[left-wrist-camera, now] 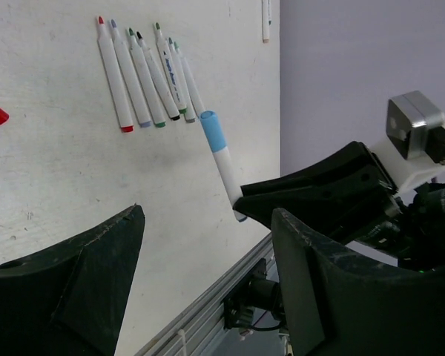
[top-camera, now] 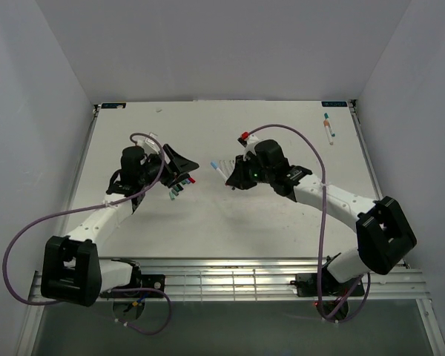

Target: Open the pen caps

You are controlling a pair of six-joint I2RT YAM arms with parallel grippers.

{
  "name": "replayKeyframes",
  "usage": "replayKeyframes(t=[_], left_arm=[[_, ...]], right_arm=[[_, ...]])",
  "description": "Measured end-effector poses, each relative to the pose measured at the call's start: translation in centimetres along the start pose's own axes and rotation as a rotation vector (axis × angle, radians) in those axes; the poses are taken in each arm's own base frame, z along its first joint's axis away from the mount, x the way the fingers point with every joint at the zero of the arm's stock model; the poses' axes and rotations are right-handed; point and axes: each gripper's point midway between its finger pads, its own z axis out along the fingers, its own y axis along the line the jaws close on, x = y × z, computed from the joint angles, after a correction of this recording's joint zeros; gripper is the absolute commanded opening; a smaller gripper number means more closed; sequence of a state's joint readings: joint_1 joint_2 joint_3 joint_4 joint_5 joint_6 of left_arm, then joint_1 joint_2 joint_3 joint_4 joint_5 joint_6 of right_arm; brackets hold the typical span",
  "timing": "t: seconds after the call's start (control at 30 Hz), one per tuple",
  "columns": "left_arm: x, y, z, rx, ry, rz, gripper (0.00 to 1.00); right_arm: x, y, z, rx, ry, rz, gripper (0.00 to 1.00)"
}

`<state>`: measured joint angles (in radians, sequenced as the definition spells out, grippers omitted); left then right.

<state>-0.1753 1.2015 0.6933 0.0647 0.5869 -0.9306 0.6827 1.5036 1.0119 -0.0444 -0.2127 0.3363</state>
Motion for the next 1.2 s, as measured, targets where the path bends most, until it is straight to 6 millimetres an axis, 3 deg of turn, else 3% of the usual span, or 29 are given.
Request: replayKeyframes(t=[0.13, 0.33, 0.7, 0.9, 1.2], left_arm=[[2.1, 0.5, 1.6, -0.009, 0.067, -0.011, 0.79], [4.8, 1.5, 3.4, -0.043, 0.144, -0.027, 0.79], [5.0, 2.4, 4.2, -0.073, 0.141, -0.042, 0.78], [5.0, 2.4, 4.5, -0.078, 0.140, -0.064, 0.63], [4.5, 2.1, 5.0, -0.063, 0.124, -0.081, 0.54]], right_arm=[[0.2, 1.6, -1.0, -0.041, -0.036, -0.004, 0.08], [1.1, 2.7, -0.8, -0.068, -0.029, -0.010, 0.08], [1.7, 3.4, -1.1, -0.085, -0.025, -0.006, 0.08], [2.1, 4.1, -1.1, -0.101, -0.015, -0.015, 0.08], [2.4, 4.9, -1.0, -0.118, -0.008, -0.022, 0.08]])
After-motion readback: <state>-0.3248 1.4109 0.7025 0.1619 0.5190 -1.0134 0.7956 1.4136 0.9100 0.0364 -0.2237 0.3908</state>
